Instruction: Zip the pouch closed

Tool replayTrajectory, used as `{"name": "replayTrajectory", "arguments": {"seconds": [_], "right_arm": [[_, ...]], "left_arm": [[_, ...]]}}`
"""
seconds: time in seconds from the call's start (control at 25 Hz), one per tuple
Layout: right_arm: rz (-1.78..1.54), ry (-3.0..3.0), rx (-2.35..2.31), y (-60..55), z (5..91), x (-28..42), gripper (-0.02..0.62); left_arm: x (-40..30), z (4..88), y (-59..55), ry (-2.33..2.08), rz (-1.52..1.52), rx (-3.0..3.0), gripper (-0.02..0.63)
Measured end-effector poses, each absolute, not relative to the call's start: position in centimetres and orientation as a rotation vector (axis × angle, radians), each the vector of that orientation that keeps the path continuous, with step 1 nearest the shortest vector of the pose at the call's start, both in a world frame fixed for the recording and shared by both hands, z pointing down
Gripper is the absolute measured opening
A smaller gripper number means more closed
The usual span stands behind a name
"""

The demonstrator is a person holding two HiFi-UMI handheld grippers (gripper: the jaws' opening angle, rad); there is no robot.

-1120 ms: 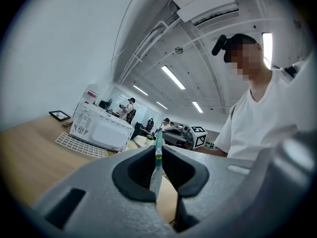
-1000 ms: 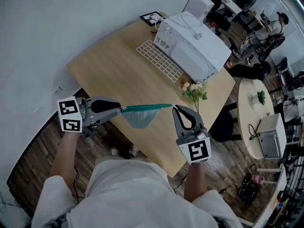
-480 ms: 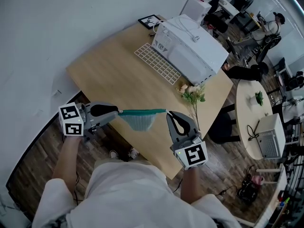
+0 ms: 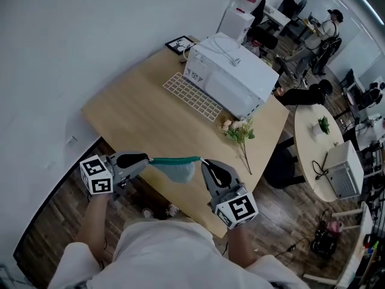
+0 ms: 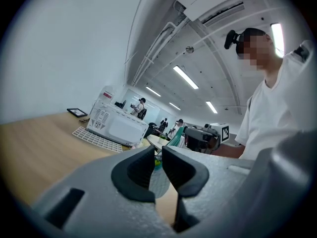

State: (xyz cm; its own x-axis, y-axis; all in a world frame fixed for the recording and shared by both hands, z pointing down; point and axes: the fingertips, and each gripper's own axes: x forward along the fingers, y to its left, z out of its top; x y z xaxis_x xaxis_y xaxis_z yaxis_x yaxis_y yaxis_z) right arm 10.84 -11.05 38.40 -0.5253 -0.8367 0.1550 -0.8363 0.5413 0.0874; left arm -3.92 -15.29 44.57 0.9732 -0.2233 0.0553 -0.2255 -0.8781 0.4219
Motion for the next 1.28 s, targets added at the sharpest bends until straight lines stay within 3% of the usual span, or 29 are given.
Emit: {"name": "replayTrajectory", "arguments": {"seconds": [0.56, 0.88, 1.28], "right_arm": [[0.022, -2.539, 1.547, -12.6, 37.7, 13.2, 0.014], [0.07, -2.497, 1.589, -13.7, 38.4, 13.9, 0.015], [0.188, -2.393, 1.871, -14.9, 38.7, 20.1, 0.015]], "left_arm": [[-1.7, 44.1, -16.5, -0.485, 0.052, 2.849, 0.057], [-6.6, 41.7, -19.6, -0.886, 0.013, 2.914, 0.034], [-12.9, 40.6, -20.1, -1.252, 0.024, 2.855, 0.015]]}}
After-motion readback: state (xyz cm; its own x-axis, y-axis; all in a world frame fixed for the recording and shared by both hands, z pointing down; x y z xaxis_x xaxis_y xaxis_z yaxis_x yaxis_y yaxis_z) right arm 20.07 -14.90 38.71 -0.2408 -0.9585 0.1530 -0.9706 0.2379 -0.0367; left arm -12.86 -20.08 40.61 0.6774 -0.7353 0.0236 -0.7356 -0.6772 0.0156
